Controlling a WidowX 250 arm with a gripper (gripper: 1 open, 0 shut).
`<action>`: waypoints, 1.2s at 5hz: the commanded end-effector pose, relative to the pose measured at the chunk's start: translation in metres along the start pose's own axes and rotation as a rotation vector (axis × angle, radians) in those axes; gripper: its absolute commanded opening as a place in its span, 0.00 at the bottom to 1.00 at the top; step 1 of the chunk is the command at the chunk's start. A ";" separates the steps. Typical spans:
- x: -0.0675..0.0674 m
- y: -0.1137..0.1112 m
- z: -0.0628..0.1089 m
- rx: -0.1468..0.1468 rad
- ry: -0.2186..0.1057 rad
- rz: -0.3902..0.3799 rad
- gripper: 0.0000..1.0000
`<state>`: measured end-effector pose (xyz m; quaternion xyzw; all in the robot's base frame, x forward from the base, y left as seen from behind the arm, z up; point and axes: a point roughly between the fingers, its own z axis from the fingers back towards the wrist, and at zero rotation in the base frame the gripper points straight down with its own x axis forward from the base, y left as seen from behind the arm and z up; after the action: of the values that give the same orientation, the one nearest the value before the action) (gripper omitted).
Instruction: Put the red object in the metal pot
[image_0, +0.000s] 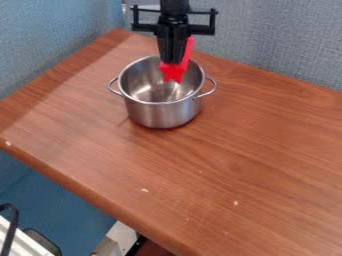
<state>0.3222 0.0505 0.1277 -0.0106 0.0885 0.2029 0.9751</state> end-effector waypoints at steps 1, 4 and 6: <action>-0.008 0.005 0.022 -0.011 -0.092 0.000 0.00; -0.007 0.008 0.012 0.023 -0.132 0.000 0.00; -0.002 0.011 0.005 0.056 -0.143 0.018 1.00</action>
<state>0.3151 0.0624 0.1096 0.0301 0.0621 0.2134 0.9745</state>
